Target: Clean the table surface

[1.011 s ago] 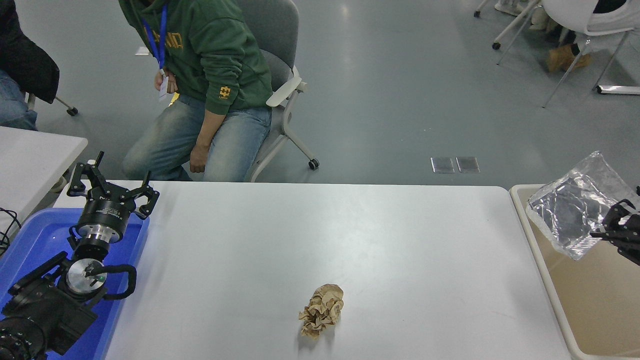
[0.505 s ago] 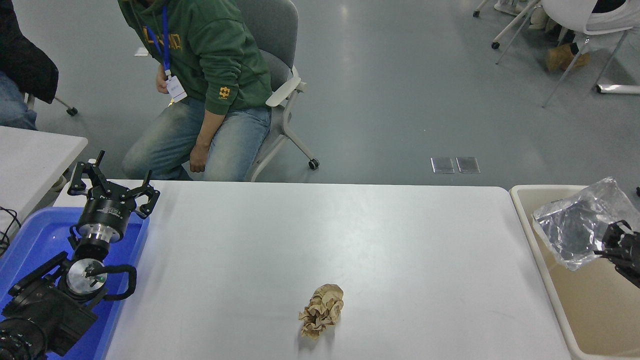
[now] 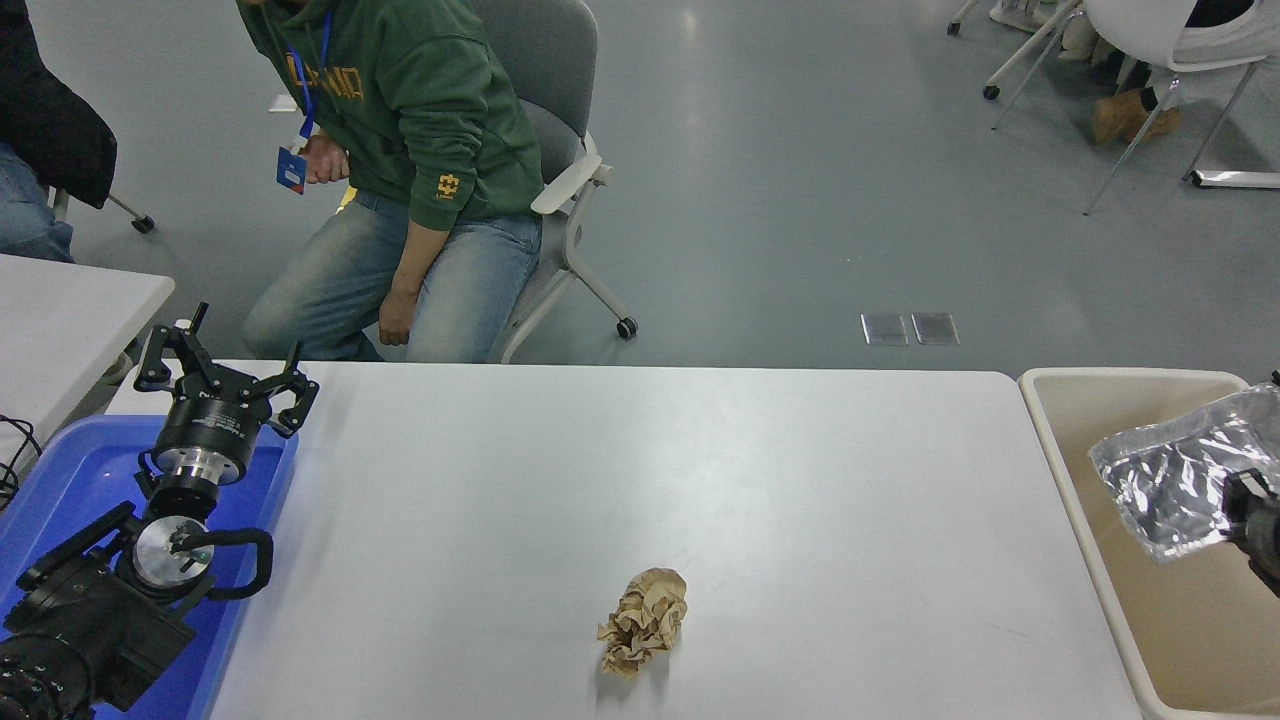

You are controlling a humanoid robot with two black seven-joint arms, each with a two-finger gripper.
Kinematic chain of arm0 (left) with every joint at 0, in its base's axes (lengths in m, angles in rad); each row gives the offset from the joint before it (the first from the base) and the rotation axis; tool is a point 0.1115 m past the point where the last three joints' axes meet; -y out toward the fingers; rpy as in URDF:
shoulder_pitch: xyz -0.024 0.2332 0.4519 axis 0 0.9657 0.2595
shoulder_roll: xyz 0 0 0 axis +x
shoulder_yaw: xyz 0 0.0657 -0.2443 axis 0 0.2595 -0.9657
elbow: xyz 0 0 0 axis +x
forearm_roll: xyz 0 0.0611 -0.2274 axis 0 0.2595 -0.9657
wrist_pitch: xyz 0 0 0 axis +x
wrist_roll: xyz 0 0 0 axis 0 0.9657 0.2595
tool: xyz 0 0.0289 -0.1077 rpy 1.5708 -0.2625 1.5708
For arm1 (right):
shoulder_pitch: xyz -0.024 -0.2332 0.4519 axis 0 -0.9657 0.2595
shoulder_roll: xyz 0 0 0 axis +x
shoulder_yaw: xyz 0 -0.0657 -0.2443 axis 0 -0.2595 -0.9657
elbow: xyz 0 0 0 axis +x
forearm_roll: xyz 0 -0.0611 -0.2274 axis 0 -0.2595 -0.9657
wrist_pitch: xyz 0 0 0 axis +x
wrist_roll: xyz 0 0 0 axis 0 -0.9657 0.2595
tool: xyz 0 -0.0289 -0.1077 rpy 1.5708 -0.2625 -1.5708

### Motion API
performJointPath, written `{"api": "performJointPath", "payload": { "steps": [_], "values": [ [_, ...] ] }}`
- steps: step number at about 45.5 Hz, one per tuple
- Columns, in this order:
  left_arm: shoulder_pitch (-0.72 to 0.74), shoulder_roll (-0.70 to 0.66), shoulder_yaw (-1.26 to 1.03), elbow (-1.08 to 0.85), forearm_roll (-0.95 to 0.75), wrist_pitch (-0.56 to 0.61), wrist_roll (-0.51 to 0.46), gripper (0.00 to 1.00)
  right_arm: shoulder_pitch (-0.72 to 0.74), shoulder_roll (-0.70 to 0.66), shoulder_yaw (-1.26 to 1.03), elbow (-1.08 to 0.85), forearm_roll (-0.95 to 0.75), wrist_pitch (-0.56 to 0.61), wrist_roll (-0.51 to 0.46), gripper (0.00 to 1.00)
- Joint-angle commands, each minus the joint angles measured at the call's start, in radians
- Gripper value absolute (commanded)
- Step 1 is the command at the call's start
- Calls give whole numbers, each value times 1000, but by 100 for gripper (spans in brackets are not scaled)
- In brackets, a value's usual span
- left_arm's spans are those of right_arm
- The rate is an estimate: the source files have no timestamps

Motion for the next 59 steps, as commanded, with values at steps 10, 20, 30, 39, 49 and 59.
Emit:
{"api": "performJointPath", "payload": {
  "steps": [10, 20, 30, 39, 49, 59],
  "values": [
    [0, 1, 0, 0, 0, 0, 0, 100, -3, 150, -62, -117, 6, -330, 51, 0],
    [0, 0, 0, 0, 0, 0, 0, 100, -18, 169, -60, -117, 18, -365, 51, 0],
    [0, -1, 0, 0, 0, 0, 0, 100, -21, 167, -76, -117, 36, -355, 65, 0],
    [0, -1, 0, 0, 0, 0, 0, 100, -35, 163, -123, -115, 38, -352, 70, 0],
    [0, -1, 0, 0, 0, 0, 0, 100, -58, 158, -155, -117, 38, -347, 107, 0],
    [1, -1, 0, 0, 0, 0, 0, 100, -75, 155, -157, -120, 38, -358, 116, 0]
  ]
}}
